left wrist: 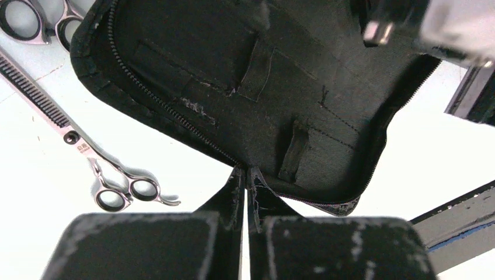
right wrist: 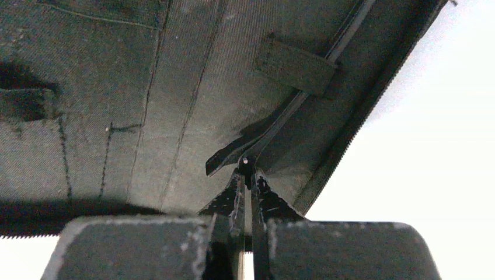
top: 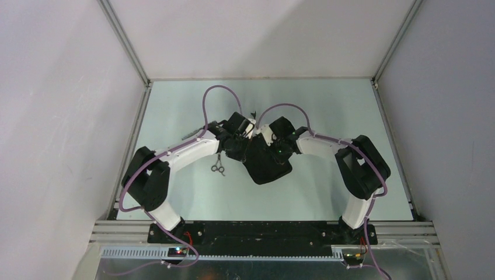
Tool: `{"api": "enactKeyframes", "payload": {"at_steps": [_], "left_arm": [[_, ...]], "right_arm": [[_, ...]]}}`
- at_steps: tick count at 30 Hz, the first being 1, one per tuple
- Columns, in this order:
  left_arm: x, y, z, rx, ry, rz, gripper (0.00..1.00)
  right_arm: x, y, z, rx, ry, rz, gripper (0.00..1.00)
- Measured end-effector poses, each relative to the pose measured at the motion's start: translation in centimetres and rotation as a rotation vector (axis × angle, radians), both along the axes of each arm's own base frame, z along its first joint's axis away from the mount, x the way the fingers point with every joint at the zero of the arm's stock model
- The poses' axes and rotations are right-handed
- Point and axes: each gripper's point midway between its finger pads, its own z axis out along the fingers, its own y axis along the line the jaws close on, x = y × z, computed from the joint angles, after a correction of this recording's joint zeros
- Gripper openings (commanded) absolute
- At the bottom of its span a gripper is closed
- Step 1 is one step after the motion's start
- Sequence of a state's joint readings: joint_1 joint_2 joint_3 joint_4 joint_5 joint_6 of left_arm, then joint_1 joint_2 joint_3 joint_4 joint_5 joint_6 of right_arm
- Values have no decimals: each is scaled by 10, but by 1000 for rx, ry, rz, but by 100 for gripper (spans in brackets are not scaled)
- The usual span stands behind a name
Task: Sort the hair-cutting tools
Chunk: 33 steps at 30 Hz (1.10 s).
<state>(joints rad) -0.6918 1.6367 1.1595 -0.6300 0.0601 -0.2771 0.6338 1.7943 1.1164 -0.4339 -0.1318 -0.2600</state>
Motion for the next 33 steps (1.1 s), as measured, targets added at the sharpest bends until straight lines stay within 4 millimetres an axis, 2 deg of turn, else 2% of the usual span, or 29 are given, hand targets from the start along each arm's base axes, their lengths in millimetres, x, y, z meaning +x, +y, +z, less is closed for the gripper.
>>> {"api": "enactKeyframes", "payload": {"at_steps": [10,22,24,27,33], "left_arm": [[1,3,-2,2,11,29,0],[0,4,-9,1,13,27,0],[0,5,-9,1,14,27,0],[0,4,-9,-1,12,28,0],[-7,2,-15,2,45,2,0]], "right_arm": [[9,-5,0,-175,-143,45,0],[16,-12,-1,-242,-215,68,0],[16,-12,-1,-244,-216,65,6],[15,-12,0,-240,-214,49,24],[4,-24,5,-234,-167,-42,40]]}}
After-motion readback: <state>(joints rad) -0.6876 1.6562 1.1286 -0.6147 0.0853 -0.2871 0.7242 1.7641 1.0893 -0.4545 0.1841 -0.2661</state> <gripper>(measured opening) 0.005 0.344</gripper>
